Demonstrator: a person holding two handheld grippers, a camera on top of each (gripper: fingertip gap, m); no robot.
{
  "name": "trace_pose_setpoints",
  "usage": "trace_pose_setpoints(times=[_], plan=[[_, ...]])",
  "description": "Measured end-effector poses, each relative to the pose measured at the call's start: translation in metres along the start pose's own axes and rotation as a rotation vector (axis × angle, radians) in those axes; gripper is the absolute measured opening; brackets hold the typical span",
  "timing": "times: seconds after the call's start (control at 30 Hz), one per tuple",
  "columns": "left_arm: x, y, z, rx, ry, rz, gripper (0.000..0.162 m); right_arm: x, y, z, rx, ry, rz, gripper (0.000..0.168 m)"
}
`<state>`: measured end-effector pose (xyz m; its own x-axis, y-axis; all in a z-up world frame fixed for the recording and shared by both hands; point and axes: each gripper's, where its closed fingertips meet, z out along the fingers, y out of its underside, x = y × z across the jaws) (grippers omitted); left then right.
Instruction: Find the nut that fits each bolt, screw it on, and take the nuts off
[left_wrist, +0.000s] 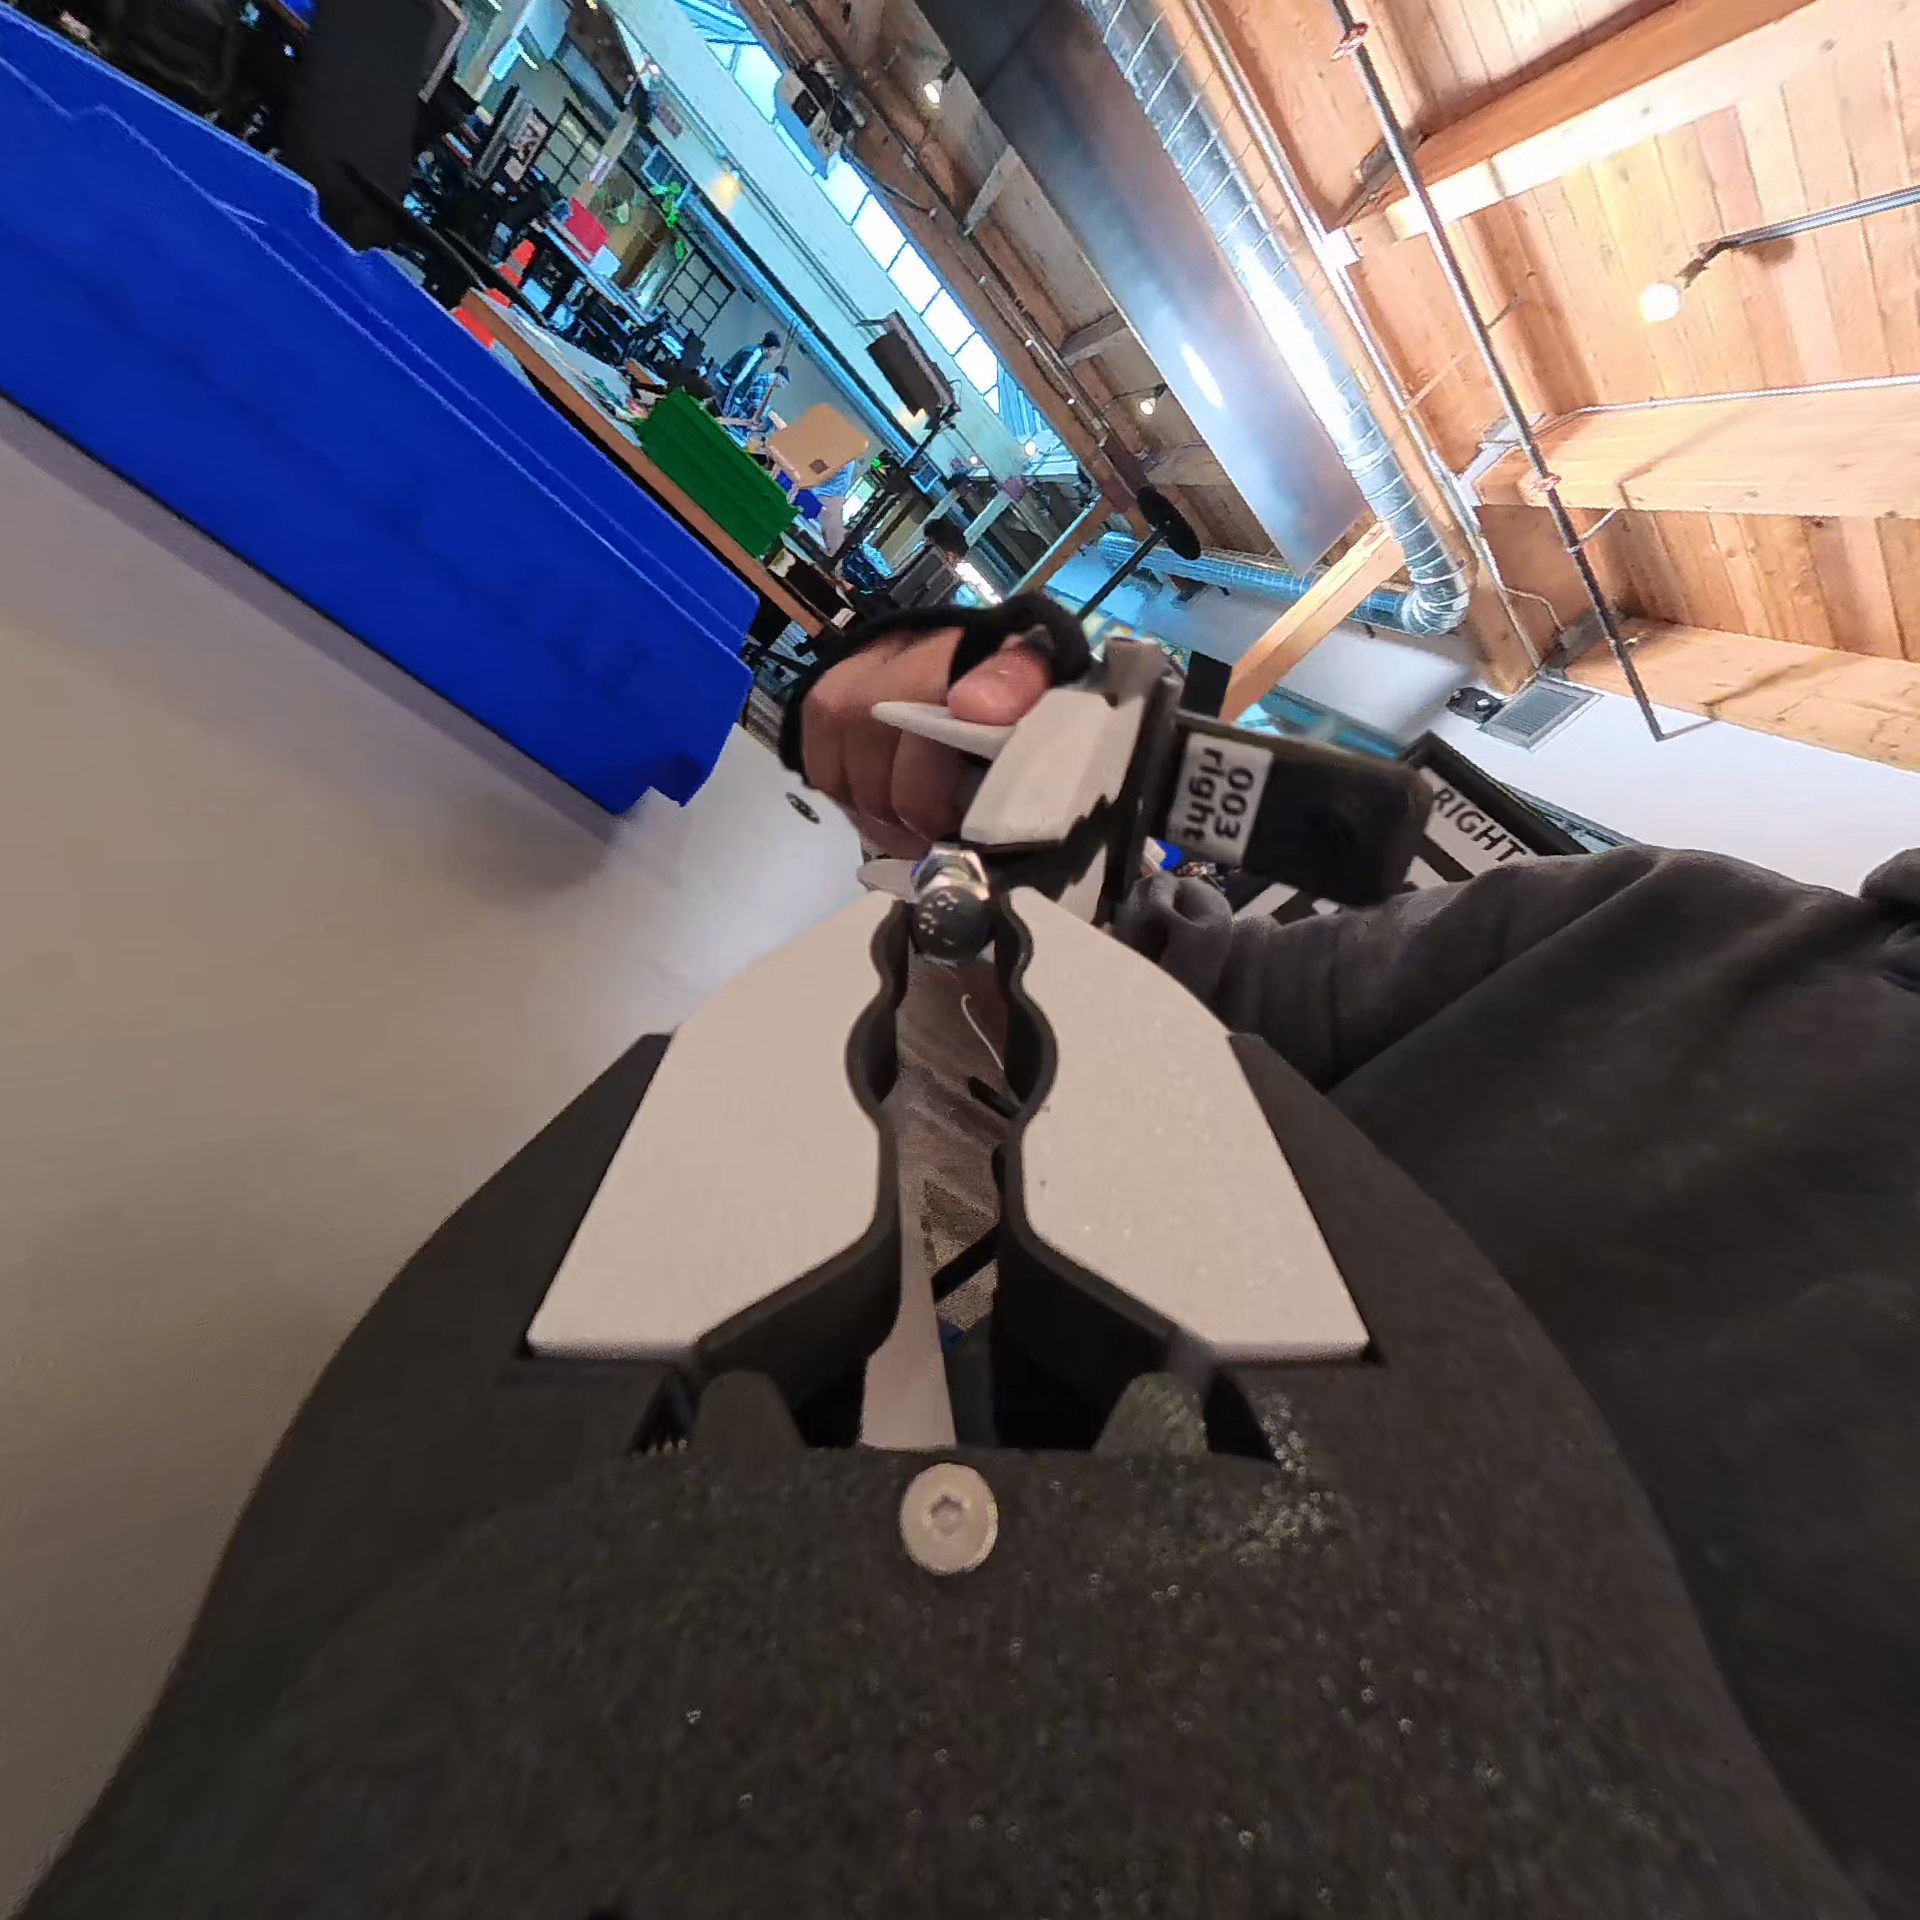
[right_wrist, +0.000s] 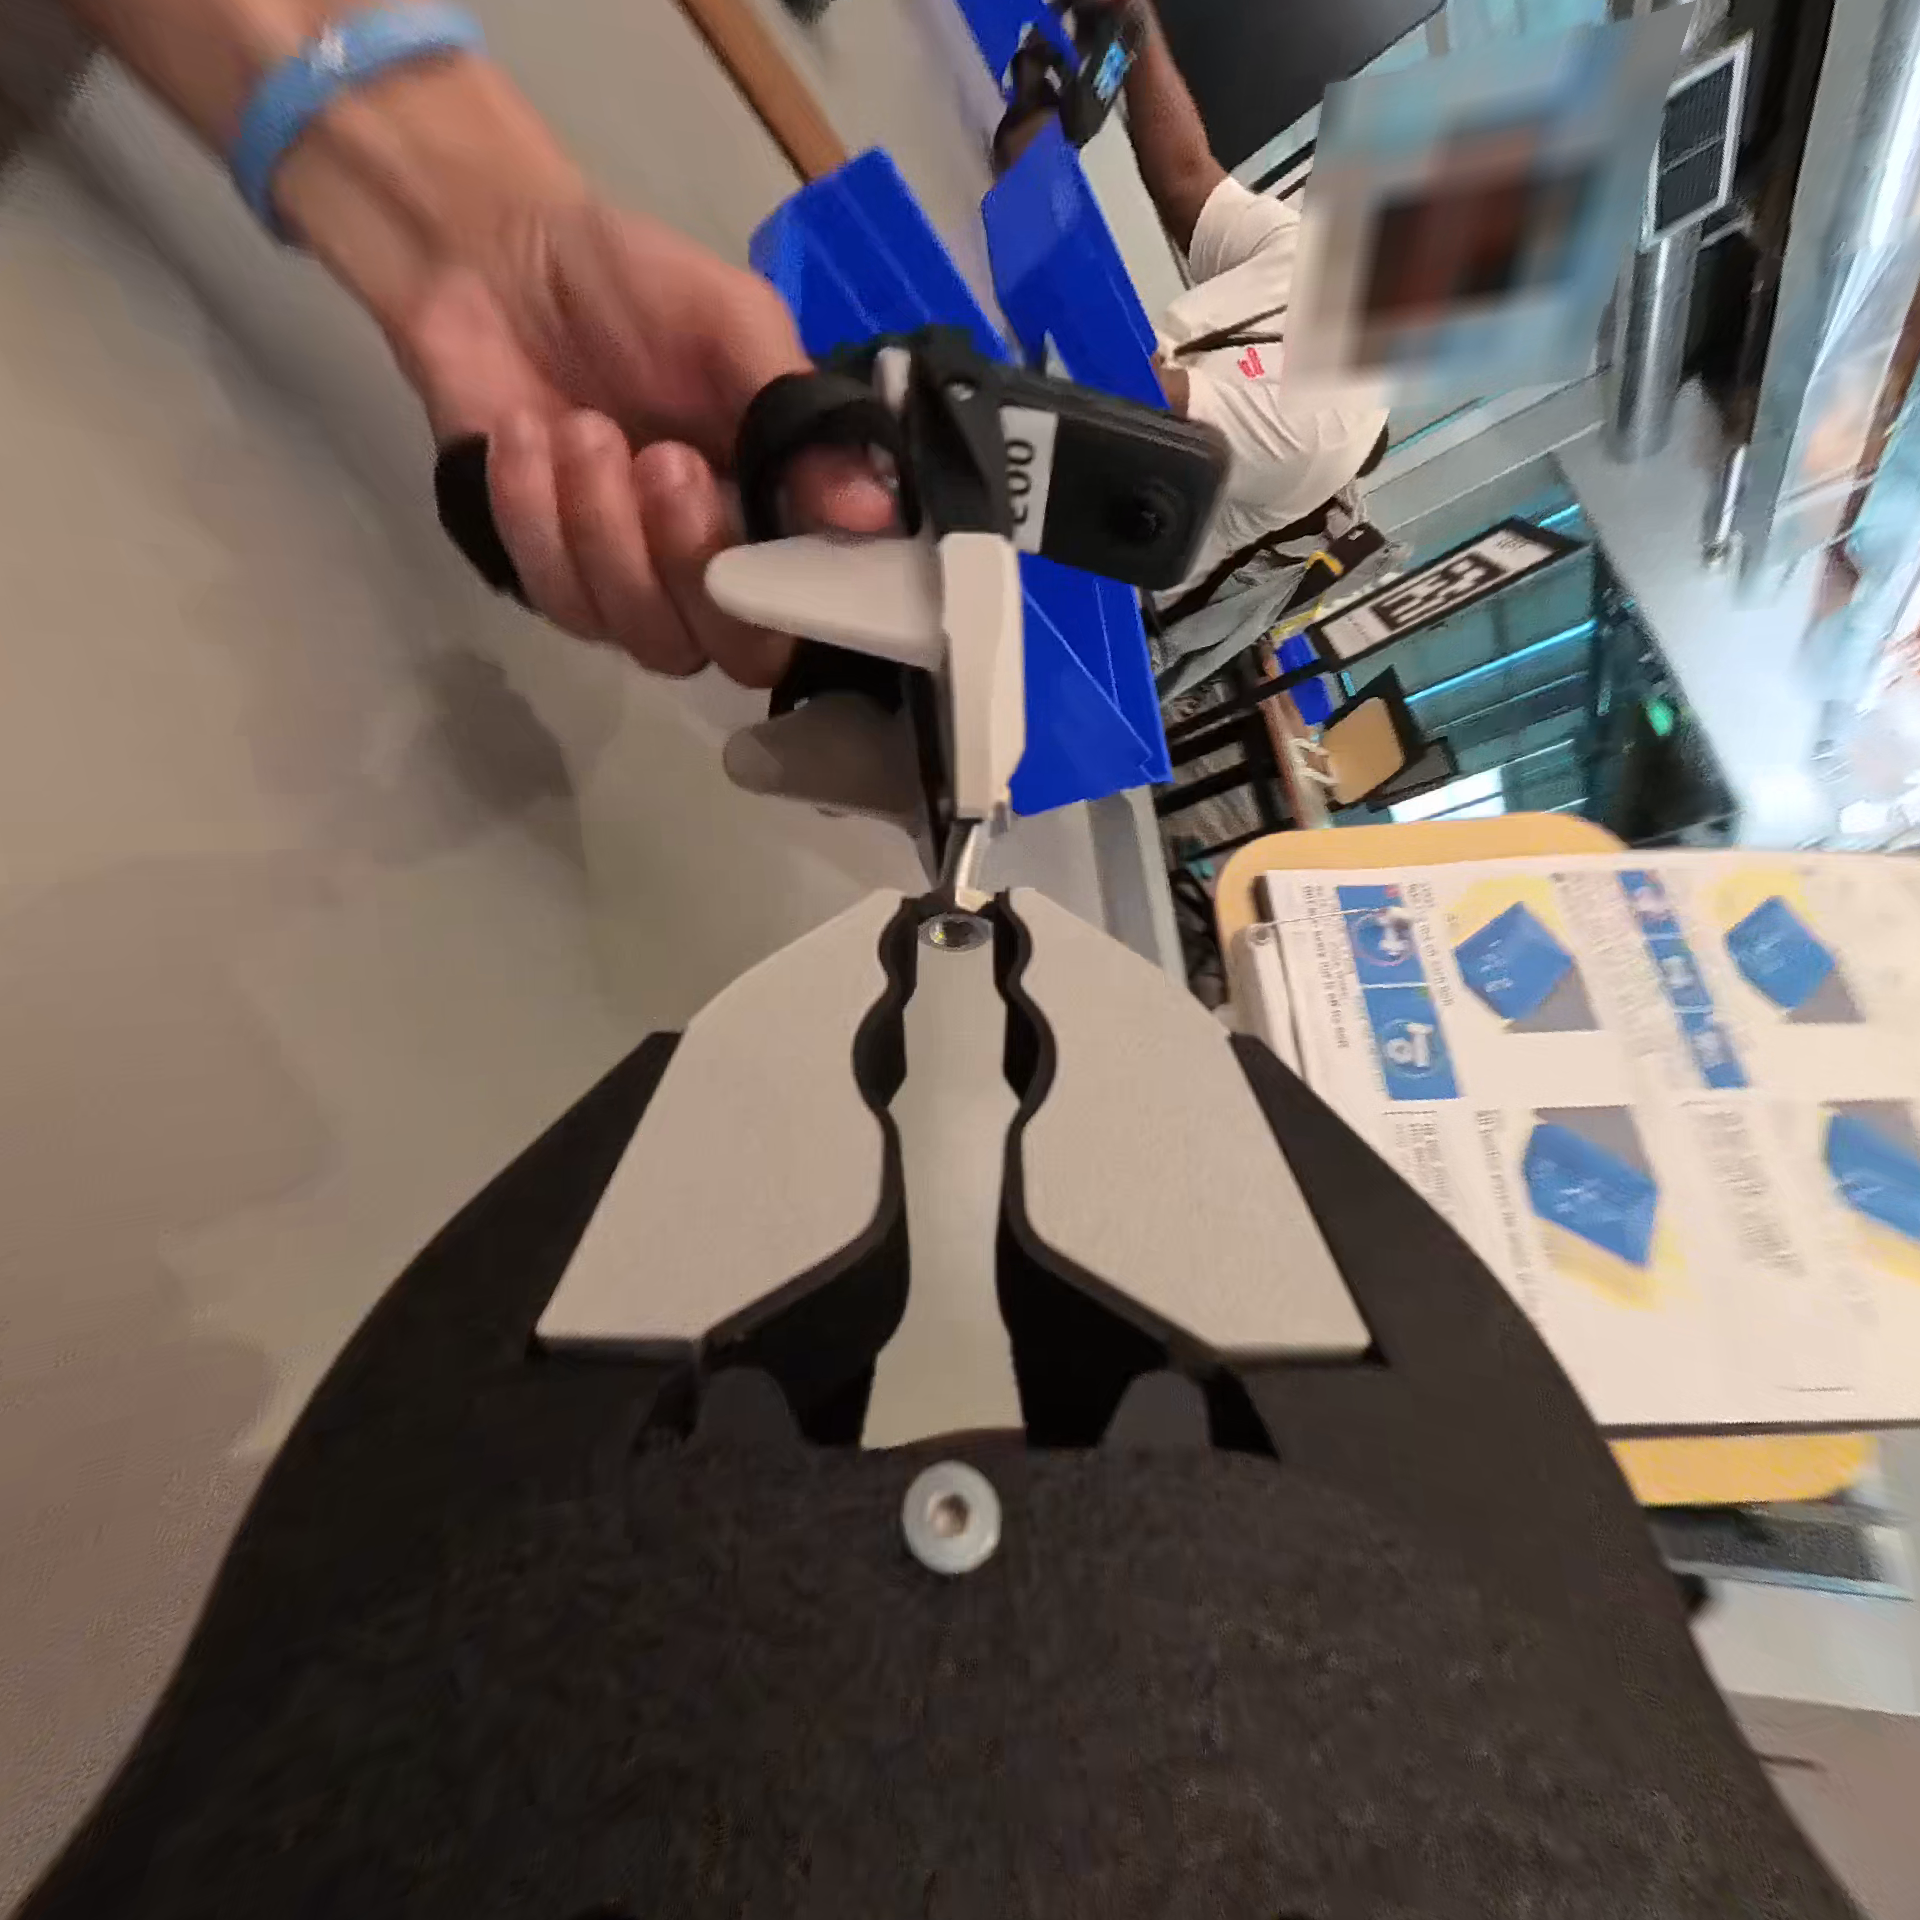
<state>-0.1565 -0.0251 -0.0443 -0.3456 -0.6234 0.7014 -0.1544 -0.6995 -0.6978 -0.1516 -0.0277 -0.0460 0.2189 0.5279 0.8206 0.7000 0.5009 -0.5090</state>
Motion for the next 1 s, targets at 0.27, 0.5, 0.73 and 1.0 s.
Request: trace_pose_setpoints(times=[0.27,0.5,0.73,1.0], plan=[[-0.004,-0.009,-0.004,0.056,0.003,-0.048,0.015,0.009,0.003,0.007,-0.013,0.110,-0.093,0.014],[-0.003,-0.005,-0.006,0.032,-0.008,-0.016,0.014,0.007,0.000,0.008,0.097,-0.036,0.262,0.014],[0.000,-0.003,-0.005,-0.029,-0.055,0.075,0.015,0.011,-0.003,0.005,0.206,-0.190,0.622,0.013],[0.005,-0.004,-0.007,-0.030,-0.078,0.158,0.014,0.012,-0.007,0.006,0.337,-0.402,1.135,0.014]])
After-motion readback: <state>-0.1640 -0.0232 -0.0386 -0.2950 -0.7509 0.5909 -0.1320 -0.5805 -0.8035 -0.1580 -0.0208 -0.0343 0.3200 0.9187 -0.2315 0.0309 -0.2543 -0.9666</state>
